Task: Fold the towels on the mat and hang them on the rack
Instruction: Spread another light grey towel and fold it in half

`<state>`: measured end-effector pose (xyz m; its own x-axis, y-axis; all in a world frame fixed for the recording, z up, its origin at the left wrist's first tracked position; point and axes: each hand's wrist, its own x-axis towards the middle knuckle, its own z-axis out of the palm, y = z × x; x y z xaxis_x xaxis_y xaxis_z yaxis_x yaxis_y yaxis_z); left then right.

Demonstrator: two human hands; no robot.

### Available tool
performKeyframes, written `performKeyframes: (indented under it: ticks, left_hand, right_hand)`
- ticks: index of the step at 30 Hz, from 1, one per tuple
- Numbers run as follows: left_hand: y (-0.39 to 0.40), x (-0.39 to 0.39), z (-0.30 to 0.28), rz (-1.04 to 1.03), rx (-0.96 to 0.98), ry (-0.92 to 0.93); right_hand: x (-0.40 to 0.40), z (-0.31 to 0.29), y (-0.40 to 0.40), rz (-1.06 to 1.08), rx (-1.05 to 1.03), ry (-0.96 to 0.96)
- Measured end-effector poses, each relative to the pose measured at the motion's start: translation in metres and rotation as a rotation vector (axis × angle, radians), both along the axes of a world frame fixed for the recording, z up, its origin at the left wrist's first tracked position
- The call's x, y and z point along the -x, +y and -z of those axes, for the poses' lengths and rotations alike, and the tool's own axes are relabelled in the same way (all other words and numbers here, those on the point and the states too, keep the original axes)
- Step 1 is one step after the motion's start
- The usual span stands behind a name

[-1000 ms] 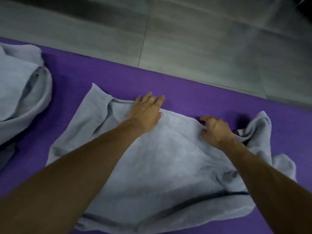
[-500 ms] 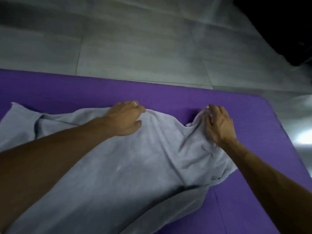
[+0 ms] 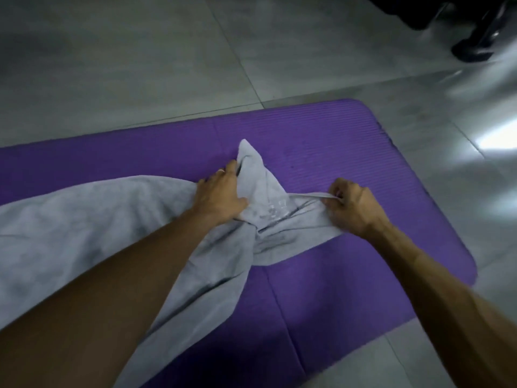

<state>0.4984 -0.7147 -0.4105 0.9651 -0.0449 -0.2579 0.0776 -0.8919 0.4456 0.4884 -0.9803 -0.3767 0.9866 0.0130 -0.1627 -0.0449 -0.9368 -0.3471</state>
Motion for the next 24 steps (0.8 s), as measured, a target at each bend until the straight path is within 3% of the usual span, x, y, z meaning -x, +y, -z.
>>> performKeyframes:
  ticks: [3, 5, 7, 9, 11, 13, 16, 18, 22, 24]
  left_hand:
    - [-0.010, 0.006, 0.002, 0.056, 0.098, -0.072]
    - [-0.018, 0.011, 0.004, 0.122, 0.104, -0.068]
    - [-0.024, 0.014, 0.007, 0.185, 0.065, 0.001]
    - [-0.027, 0.017, 0.008, 0.208, 0.024, 0.040]
    - [-0.027, 0.024, 0.009, 0.229, -0.023, -0.012]
    - [-0.026, 0.036, 0.011, 0.295, -0.065, -0.094]
    - [-0.024, 0.058, 0.022, 0.487, -0.097, -0.267]
    - [-0.019, 0.068, 0.029, 0.472, -0.067, -0.288]
    - [-0.020, 0.069, 0.034, 0.404, -0.016, -0.284]
    - [-0.026, 0.064, 0.028, 0.357, -0.004, -0.311]
  right_hand:
    - [0.020, -0.008, -0.072, 0.189, 0.095, 0.150]
    - [0.034, 0.001, -0.104, 0.215, 0.311, 0.349]
    - [0.038, 0.011, -0.110, 0.213, 0.362, 0.445]
    - [0.029, 0.014, -0.089, 0.153, 0.229, 0.350]
    - [0.010, 0.016, -0.054, 0.150, -0.051, 0.207]
    - [-0.011, 0.019, -0.020, 0.170, -0.169, 0.159]
    - [-0.027, 0.031, 0.002, 0.013, 0.011, 0.205]
    - [-0.028, 0.033, 0.003, -0.086, 0.099, 0.262]
    - [-0.021, 0.037, 0.002, -0.273, 0.017, 0.243]
    - [-0.019, 0.033, -0.003, -0.216, -0.066, 0.149]
